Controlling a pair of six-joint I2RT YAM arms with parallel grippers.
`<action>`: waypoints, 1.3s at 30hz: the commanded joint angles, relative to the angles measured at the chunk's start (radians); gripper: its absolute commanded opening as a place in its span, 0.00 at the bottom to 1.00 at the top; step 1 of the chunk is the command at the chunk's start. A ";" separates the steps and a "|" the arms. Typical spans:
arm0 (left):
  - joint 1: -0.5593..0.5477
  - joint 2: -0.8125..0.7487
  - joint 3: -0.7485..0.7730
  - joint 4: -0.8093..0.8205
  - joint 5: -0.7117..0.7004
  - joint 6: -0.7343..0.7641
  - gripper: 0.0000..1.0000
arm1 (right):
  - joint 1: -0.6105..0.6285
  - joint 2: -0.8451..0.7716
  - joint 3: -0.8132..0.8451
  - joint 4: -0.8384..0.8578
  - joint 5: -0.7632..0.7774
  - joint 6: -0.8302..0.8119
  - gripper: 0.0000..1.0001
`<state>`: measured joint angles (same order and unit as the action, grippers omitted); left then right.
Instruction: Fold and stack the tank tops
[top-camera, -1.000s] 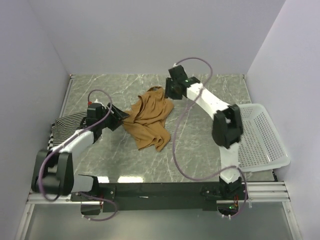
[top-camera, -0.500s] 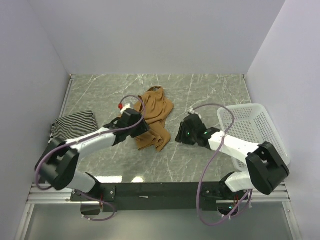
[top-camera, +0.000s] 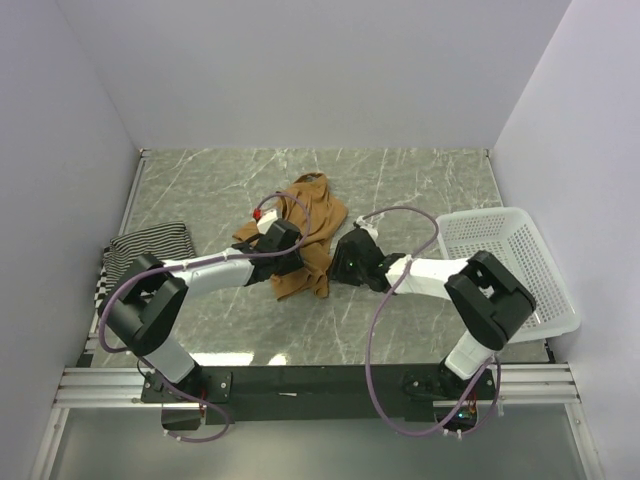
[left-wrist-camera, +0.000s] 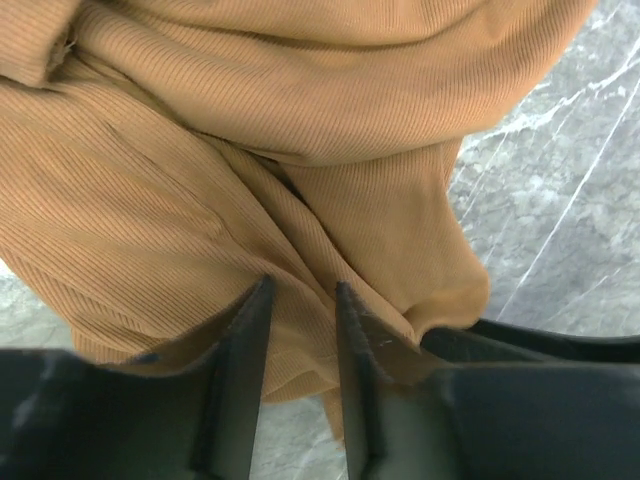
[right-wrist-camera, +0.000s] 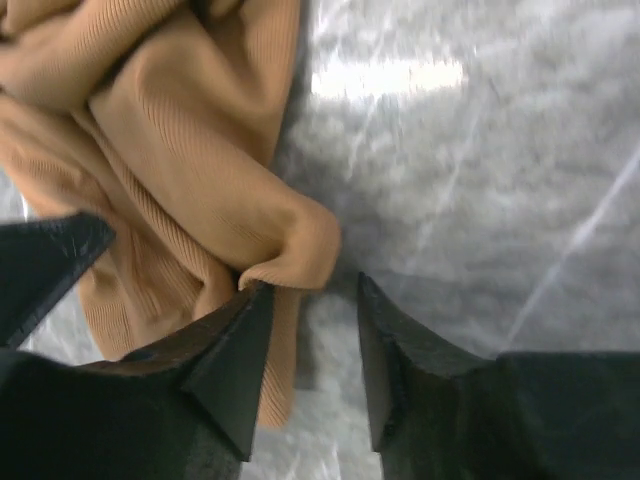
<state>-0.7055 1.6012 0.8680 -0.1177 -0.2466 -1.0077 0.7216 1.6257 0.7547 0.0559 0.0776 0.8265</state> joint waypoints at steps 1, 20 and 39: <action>-0.006 0.012 0.034 -0.005 -0.025 0.017 0.26 | 0.007 0.052 0.050 0.009 0.074 0.016 0.45; 0.075 -0.389 -0.153 -0.103 -0.048 0.031 0.01 | -0.113 -0.214 0.008 -0.243 0.165 -0.096 0.00; -0.101 -0.025 0.103 -0.217 -0.194 -0.223 0.53 | 0.001 -0.058 0.081 -0.200 0.039 -0.058 0.39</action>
<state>-0.8021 1.5238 0.9081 -0.3012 -0.3748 -1.1549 0.7052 1.5322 0.7872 -0.1638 0.1074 0.7471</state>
